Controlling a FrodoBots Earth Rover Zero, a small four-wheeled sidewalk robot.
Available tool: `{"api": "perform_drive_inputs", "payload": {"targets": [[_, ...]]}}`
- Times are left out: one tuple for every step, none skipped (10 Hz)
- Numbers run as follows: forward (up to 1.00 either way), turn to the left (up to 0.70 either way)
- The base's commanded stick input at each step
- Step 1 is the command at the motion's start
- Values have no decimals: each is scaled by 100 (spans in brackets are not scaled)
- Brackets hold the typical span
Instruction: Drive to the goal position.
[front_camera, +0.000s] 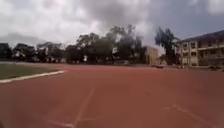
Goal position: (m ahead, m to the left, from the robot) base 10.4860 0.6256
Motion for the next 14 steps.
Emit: {"api": "perform_drive_inputs", "payload": {"targets": [[60,0],[60,0],[60,0],[60,0],[60,0],[60,0],[60,0],[60,0],[60,0],[60,0],[60,0],[60,0],[60,0],[60,0]]}}
